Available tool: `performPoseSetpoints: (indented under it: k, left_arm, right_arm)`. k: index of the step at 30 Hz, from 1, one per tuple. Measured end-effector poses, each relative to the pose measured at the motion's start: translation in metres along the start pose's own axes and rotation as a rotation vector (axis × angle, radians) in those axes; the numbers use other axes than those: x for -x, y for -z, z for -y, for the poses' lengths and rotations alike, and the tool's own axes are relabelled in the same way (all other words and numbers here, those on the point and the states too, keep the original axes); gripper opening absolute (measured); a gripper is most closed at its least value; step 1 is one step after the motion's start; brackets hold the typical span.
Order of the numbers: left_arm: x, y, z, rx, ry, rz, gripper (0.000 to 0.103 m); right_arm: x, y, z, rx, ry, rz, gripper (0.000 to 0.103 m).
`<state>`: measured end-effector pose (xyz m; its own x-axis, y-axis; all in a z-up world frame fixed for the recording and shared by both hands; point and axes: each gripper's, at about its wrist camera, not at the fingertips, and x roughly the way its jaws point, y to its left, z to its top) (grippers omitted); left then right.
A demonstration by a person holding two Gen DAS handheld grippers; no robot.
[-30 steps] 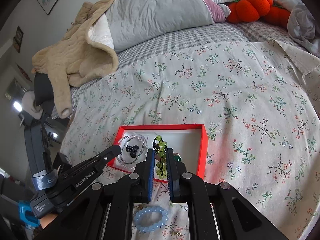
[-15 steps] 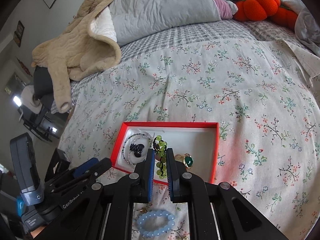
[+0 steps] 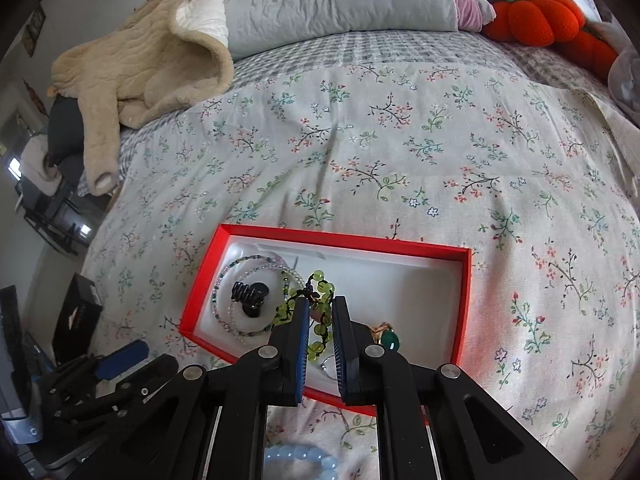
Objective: Organize jewelry
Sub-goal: 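Lower the green beaded bracelet into the box and open the right tool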
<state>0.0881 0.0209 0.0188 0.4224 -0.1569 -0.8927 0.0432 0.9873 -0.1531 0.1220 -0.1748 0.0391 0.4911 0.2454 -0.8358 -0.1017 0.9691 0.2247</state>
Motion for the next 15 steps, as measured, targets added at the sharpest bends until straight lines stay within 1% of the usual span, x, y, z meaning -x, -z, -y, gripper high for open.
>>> performPoseSetpoints:
  k: [2,3,5,7,11,12,13,15]
  left_arm:
    - [0.000,0.000,0.001,0.000,0.002,-0.001,0.050]
    - [0.000,0.000,0.002,-0.001,0.003,-0.001,0.051]
    - [0.000,-0.001,0.005,-0.007,0.005,0.000,0.055]
    - [0.000,0.000,0.007,-0.014,0.004,0.003,0.057]
    - [0.002,0.005,0.011,-0.033,-0.001,0.003,0.060]
    - [0.003,0.007,0.012,-0.040,-0.003,0.003,0.062]
    - [0.003,0.009,0.013,-0.049,-0.006,0.004,0.064]
    - [0.003,0.013,0.015,-0.070,-0.019,0.004,0.065]
  right_arm:
    - [0.000,0.000,-0.002,0.013,0.013,0.011,0.012]
    - [0.001,-0.001,-0.002,0.017,0.015,0.017,0.012]
    - [0.002,-0.002,-0.004,0.024,0.026,0.027,0.015]
    - [0.004,-0.003,-0.007,0.033,0.039,0.034,0.016]
    - [0.018,0.002,-0.007,0.028,0.022,0.038,0.021]
    - [0.023,0.005,-0.007,0.037,0.022,0.040,0.022]
    - [0.028,0.008,-0.008,0.048,0.026,0.042,0.026]
    - [0.036,0.014,-0.008,0.056,0.035,0.038,0.044]
